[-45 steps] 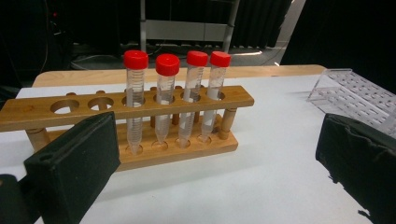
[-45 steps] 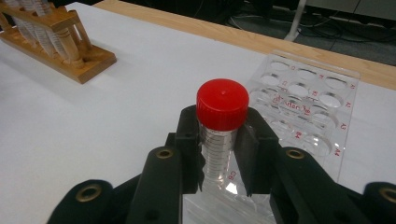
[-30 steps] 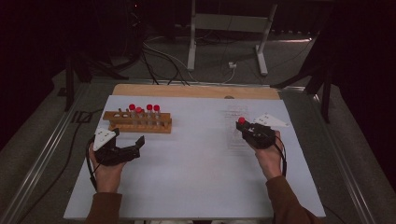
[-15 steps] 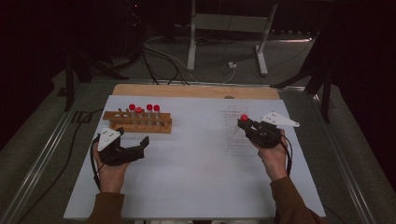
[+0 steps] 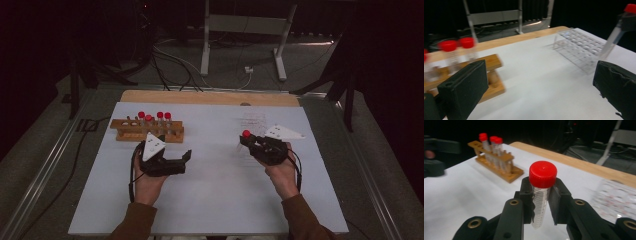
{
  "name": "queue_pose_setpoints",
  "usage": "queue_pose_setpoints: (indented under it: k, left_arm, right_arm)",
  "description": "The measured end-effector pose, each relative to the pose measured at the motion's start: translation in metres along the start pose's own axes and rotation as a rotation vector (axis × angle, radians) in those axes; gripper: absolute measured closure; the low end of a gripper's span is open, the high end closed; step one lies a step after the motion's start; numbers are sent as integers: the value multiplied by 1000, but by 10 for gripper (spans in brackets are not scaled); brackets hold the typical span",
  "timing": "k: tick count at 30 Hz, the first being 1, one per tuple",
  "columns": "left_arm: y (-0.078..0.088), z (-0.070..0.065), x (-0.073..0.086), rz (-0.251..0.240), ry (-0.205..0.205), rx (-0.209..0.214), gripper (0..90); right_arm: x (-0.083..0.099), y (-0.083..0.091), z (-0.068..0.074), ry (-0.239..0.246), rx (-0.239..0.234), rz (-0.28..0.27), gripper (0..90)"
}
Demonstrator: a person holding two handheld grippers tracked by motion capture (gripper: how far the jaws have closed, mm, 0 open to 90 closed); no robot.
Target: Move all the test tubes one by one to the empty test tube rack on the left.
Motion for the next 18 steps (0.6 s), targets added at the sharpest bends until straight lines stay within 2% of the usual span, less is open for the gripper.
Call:
queue_pose_setpoints:
  k: [5, 12, 18]
  left_arm:
    - [-11, -18, -3, 8, -9, 45, 39]
    - [-23, -46, -3, 32, -65, 111, 67]
    - [-30, -64, -2, 40, -105, 131, 130]
  right_arm:
    - [-1, -11, 13, 1, -40, 12, 743]
    - [-3, -24, 28, 7, -84, 32, 743]
    - [-3, -32, 38, 10, -116, 43, 742]
Point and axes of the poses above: each handheld gripper's, and its own axes: y roughly backward along the jaws, x roughly out of its underside, z roughly to its left, the point moved 3 cm from there along -y, roughly forward along the jaws, and after that the axes turned 10 degrees about -x, right-handed, at the moved point
